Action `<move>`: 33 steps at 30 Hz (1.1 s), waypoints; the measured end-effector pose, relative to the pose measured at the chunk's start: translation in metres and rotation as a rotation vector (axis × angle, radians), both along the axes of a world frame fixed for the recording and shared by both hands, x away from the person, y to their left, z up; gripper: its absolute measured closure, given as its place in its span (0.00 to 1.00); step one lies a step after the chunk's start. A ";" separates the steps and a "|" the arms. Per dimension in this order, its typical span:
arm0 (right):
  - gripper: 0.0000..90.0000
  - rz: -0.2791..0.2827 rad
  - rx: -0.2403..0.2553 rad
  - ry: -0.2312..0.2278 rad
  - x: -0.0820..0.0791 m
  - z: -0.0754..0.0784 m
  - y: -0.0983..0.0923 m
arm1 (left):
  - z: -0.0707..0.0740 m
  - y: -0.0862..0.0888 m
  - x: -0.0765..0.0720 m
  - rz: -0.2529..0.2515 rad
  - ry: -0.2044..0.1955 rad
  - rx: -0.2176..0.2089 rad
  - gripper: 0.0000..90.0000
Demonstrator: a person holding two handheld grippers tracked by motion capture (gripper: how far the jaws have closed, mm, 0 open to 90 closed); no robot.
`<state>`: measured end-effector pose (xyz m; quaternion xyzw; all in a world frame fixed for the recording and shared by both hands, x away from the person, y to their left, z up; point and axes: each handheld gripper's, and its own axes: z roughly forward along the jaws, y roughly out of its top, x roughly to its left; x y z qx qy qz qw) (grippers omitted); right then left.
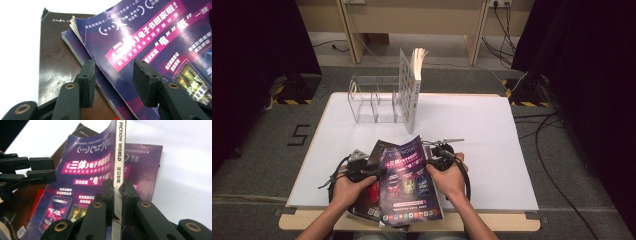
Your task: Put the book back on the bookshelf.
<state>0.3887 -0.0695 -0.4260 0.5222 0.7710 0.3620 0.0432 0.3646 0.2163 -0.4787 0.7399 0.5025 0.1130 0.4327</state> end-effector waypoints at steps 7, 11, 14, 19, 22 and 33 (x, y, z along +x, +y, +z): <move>0.93 0.002 0.039 -0.070 -0.004 0.013 0.005 | 0.008 0.026 -0.015 0.060 -0.054 -0.045 0.58; 0.93 -0.002 0.071 -0.115 -0.006 0.021 0.008 | 0.006 0.040 -0.022 0.103 -0.077 -0.059 0.55; 0.93 0.002 0.087 -0.174 -0.008 0.029 0.010 | 0.003 0.046 -0.026 0.132 -0.097 -0.055 0.52; 0.93 -0.001 0.117 -0.274 -0.009 0.043 0.016 | -0.001 0.052 -0.030 0.169 -0.134 -0.064 0.52; 0.93 -0.002 0.143 -0.331 -0.007 0.051 0.019 | -0.001 0.055 -0.030 0.181 -0.147 -0.065 0.52; 0.93 -0.013 0.175 -0.484 0.007 0.077 0.033 | -0.007 0.063 -0.029 0.214 -0.154 -0.066 0.52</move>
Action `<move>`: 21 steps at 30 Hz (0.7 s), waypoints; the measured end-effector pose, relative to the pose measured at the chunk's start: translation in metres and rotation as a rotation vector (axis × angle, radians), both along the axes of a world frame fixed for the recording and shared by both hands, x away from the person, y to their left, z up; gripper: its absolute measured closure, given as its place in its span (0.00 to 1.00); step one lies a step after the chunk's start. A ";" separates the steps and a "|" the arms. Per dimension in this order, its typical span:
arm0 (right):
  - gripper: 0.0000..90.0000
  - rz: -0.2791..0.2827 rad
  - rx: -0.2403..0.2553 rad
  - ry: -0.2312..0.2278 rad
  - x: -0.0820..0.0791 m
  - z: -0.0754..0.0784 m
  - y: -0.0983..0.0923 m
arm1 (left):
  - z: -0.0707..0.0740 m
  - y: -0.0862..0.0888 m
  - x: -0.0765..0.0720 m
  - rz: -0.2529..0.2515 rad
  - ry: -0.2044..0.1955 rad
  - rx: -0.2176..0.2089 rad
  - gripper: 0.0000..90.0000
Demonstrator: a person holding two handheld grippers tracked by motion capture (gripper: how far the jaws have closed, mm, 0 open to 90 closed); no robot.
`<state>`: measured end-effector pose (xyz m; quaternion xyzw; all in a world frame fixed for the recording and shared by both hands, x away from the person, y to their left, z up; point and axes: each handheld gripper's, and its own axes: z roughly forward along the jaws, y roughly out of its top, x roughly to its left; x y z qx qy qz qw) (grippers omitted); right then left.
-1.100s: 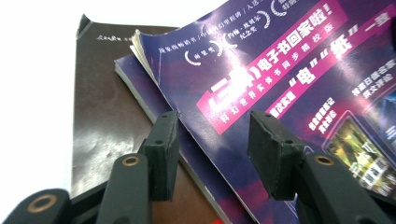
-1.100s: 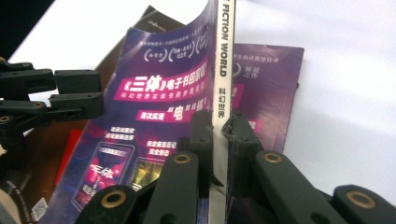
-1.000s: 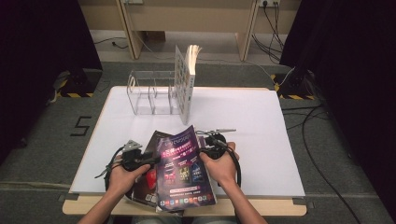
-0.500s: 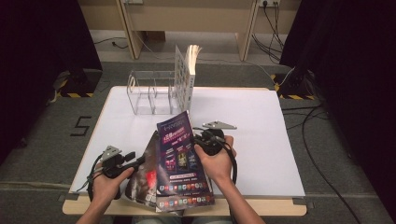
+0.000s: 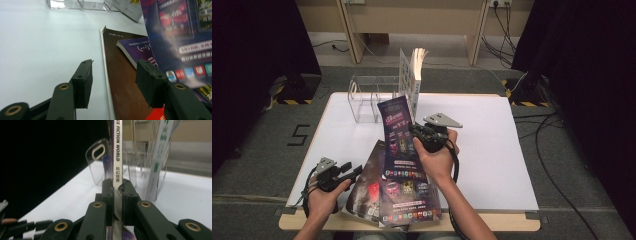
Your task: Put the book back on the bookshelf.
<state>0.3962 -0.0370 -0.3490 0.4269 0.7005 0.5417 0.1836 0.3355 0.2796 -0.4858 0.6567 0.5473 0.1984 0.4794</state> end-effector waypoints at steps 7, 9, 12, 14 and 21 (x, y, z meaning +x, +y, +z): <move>0.93 -0.018 0.026 -0.096 0.010 0.012 0.010 | -0.002 0.005 0.000 0.020 -0.010 -0.004 0.53; 0.93 -0.024 0.042 -0.105 0.014 0.015 0.013 | -0.002 0.006 0.001 0.023 -0.012 -0.006 0.53; 0.93 -0.028 0.054 -0.117 0.020 0.018 0.016 | -0.002 0.007 0.001 0.028 -0.017 -0.010 0.53; 0.93 -0.039 0.070 -0.129 0.024 0.020 0.019 | -0.002 0.008 0.001 0.031 -0.019 -0.010 0.53; 0.93 -0.067 0.092 -0.163 0.040 0.026 0.031 | -0.004 0.008 0.000 0.033 -0.023 -0.009 0.53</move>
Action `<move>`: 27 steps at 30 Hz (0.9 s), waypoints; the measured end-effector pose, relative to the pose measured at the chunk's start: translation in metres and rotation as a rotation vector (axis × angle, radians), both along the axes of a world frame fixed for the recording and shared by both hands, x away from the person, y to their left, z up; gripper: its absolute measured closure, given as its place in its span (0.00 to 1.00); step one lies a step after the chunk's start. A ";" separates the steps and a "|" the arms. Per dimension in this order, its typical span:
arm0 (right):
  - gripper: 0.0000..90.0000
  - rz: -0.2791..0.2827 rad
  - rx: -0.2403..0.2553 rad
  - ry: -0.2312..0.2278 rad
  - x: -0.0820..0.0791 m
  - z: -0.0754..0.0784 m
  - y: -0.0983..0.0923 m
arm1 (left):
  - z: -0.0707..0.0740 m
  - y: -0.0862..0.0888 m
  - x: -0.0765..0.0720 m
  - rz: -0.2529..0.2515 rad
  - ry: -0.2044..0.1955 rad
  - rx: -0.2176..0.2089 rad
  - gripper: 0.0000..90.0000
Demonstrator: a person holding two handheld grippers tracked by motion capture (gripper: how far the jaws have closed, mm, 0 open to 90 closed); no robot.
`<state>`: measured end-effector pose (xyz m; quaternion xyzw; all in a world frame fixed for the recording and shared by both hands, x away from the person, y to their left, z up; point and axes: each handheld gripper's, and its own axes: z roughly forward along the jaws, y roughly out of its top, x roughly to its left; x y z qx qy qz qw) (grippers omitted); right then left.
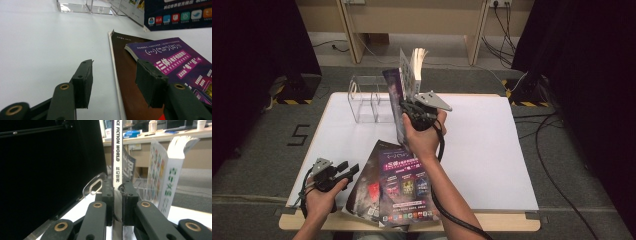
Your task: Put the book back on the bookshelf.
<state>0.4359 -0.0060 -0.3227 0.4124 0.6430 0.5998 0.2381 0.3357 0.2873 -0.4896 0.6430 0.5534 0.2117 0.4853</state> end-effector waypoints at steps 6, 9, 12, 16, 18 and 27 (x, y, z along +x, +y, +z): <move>0.93 -0.013 0.015 -0.012 0.014 0.008 0.007 | -0.002 -0.001 0.000 -0.006 0.003 0.002 0.53; 0.93 -0.004 0.019 -0.025 0.015 0.013 0.011 | -0.002 -0.001 0.000 -0.004 0.000 0.000 0.53; 0.93 0.004 0.023 -0.029 0.016 0.016 0.016 | -0.001 -0.001 0.001 -0.004 -0.001 0.001 0.53; 0.93 0.000 0.041 -0.032 0.020 0.018 0.019 | -0.001 0.000 0.000 -0.006 -0.001 0.001 0.53; 0.93 0.002 0.044 -0.034 0.021 0.019 0.022 | -0.002 0.000 0.000 -0.006 -0.001 0.001 0.53; 0.93 0.005 0.053 -0.037 0.032 0.022 0.034 | -0.002 0.001 0.001 -0.003 0.001 -0.001 0.53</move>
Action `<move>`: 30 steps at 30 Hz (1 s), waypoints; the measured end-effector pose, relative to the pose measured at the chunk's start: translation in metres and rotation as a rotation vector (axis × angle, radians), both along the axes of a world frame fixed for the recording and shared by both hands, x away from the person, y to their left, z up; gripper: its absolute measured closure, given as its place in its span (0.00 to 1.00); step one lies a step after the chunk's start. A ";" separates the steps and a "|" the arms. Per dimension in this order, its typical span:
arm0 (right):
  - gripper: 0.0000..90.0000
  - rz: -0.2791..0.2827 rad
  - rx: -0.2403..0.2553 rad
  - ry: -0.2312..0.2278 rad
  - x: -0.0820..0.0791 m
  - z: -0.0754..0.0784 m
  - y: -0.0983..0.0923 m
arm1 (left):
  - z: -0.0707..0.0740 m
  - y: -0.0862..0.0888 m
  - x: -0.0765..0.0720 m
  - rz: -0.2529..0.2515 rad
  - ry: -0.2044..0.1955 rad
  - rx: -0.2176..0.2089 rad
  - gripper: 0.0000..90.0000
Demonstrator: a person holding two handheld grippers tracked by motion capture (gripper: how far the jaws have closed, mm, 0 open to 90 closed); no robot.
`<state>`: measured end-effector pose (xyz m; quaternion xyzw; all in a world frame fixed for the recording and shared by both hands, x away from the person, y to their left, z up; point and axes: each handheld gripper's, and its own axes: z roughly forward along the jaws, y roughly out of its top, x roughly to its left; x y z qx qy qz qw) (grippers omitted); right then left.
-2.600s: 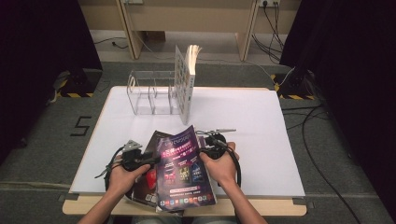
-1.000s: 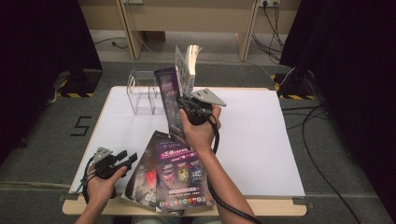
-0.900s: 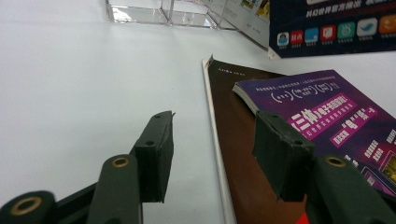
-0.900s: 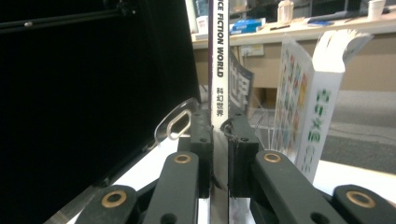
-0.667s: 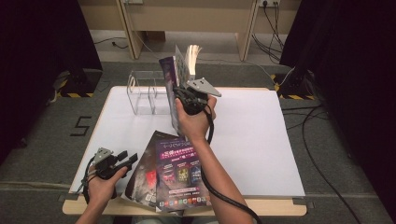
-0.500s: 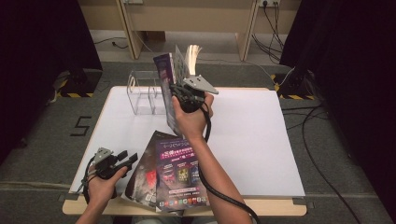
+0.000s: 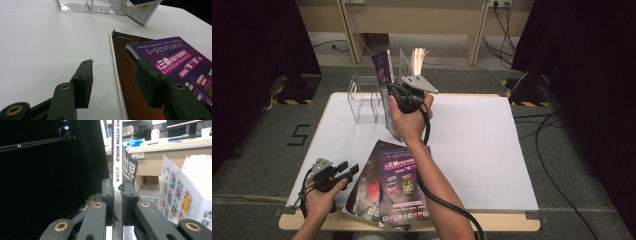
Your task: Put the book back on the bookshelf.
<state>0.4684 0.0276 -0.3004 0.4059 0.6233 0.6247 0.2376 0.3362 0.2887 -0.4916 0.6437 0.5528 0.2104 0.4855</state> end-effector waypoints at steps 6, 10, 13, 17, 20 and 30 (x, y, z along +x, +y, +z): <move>0.93 -0.002 0.009 0.005 0.011 0.004 0.008 | 0.000 0.000 0.000 0.001 -0.001 -0.002 0.53; 0.93 -0.008 0.016 0.002 0.020 0.005 0.013 | 0.000 0.000 0.000 0.001 0.000 -0.004 0.53; 0.93 -0.017 0.019 0.001 0.028 0.005 0.018 | 0.000 0.000 0.000 -0.001 -0.002 -0.006 0.53; 0.93 -0.027 0.011 -0.001 0.037 0.003 0.023 | 0.000 0.000 0.000 -0.006 -0.003 -0.006 0.53; 0.93 -0.038 0.008 0.005 0.045 0.001 0.027 | 0.000 0.000 0.001 -0.007 -0.004 -0.008 0.53; 0.93 -0.075 0.020 -0.008 0.058 -0.003 0.031 | 0.001 0.002 0.000 -0.008 -0.009 -0.006 0.53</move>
